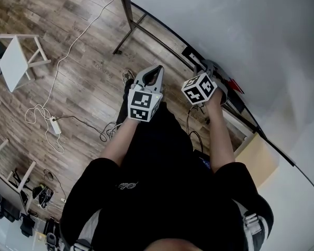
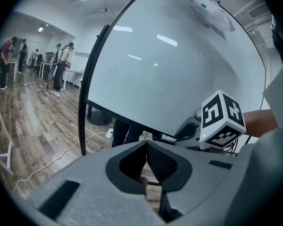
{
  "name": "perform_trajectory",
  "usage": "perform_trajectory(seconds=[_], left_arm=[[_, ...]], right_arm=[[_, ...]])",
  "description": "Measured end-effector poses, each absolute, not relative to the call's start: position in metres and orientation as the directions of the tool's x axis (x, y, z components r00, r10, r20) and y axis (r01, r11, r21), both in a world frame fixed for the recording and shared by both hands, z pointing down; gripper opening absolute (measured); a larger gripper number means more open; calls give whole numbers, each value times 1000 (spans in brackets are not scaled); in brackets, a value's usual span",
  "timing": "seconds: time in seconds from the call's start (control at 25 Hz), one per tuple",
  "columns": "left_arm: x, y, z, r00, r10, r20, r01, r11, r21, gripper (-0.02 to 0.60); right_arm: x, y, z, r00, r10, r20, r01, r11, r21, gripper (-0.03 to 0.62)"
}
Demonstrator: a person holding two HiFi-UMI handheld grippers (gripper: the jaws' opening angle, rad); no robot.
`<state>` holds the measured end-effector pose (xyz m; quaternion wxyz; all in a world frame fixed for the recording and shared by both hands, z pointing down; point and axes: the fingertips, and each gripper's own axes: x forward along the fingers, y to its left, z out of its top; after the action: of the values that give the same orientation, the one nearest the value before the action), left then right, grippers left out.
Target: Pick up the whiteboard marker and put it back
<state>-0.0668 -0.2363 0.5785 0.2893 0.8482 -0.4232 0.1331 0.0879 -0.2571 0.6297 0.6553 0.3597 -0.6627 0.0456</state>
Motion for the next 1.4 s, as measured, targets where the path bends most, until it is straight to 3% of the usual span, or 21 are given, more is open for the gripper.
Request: perform_trajectory(seconds=[0.56, 0.88, 0.96, 1.2, 1.4], left_arm=[[-63, -234, 577, 601, -645, 472, -799, -471, 373, 6], [-60, -226, 578, 594, -648, 476, -804, -469, 364, 6], [-58, -225, 574, 593, -654, 469, -805, -475, 355, 6], [-38, -218, 549, 591, -689, 418, -806, -503, 311, 6], [-13, -207, 521, 584, -718, 380, -812, -513, 279, 6]], right_arm=[[91, -259, 629, 119, -472, 874, -554, 699, 453, 66], [92, -262, 611, 77, -604, 793, -622, 592, 512, 166], [90, -259, 598, 59, -657, 752, -641, 552, 533, 164], [102, -235, 553, -57, -768, 638, -827, 394, 400, 86], [117, -215, 515, -116, -836, 536, -880, 337, 335, 29]])
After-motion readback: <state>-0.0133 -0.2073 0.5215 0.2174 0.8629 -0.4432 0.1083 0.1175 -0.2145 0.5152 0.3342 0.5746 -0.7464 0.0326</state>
